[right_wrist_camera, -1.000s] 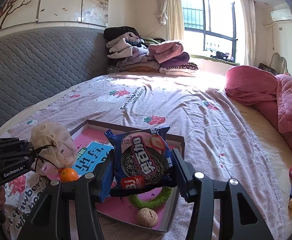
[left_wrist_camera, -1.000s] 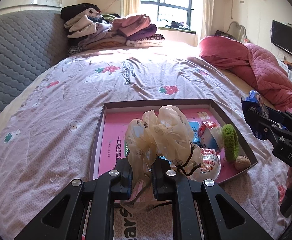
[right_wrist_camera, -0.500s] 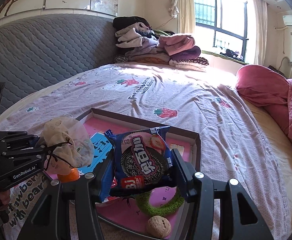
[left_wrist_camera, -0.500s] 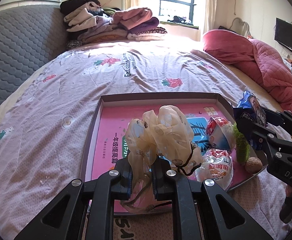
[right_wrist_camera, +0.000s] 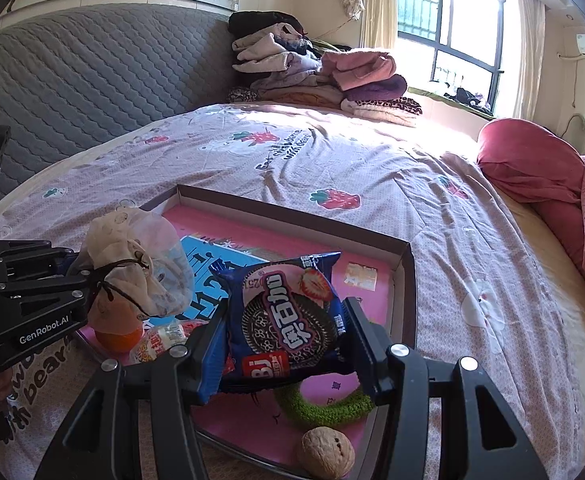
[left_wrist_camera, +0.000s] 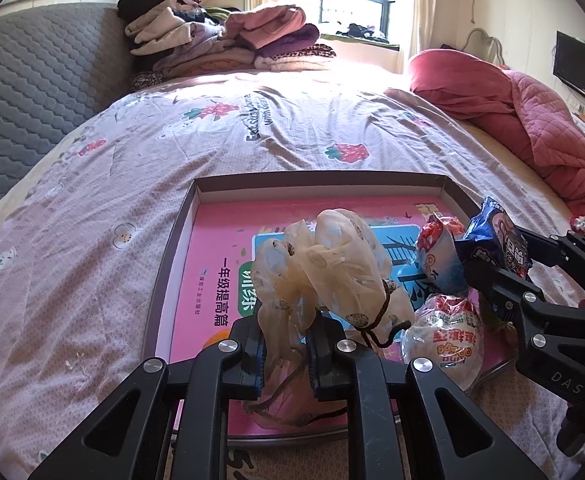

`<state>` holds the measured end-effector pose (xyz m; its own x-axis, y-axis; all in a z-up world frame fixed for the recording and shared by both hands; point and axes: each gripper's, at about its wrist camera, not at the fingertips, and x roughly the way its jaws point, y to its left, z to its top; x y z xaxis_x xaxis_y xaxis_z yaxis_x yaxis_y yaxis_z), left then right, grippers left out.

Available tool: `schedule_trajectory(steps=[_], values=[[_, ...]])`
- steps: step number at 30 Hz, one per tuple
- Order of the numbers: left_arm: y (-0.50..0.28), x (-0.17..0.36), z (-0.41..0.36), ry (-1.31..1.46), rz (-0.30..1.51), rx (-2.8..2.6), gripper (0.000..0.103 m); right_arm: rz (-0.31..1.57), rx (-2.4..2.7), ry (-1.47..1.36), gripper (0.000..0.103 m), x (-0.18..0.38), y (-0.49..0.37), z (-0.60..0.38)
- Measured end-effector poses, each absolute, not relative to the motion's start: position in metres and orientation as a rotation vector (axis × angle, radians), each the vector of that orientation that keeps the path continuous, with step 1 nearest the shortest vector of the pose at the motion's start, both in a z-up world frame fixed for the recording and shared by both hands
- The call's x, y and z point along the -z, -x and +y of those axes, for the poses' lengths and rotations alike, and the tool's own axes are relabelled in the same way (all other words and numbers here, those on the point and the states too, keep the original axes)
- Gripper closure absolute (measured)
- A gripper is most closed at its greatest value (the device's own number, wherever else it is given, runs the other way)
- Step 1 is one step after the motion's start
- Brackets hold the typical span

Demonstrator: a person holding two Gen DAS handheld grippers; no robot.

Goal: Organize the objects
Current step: 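Lower and open left gripper to drop the pouch while right gripper releases the packet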

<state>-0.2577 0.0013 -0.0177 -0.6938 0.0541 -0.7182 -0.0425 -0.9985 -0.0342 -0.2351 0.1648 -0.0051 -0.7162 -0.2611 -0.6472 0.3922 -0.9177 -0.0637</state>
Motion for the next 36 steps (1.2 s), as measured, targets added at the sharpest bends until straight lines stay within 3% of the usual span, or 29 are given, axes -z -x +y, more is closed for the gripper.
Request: schedule_trajectory(steps=[24,30,32,36], values=[[0.267,0.031,0.001,1.253,-0.015,-2.840,0.082,0.231,2.615,-1.004,0.048,0.009,0.239,0.171],[0.266,0.029,0.002,1.252,-0.019,-2.836,0.074,0.195,2.621,-1.004,0.048,0.004,0.239,0.176],[0.265,0.027,0.002,1.246,-0.019,-2.836,0.063,0.184,2.626,-1.004,0.048,0.002,0.240,0.178],[0.262,0.023,0.001,1.252,-0.044,-2.819,0.052,0.162,2.627,-1.000,0.048,-0.002,0.239,0.180]])
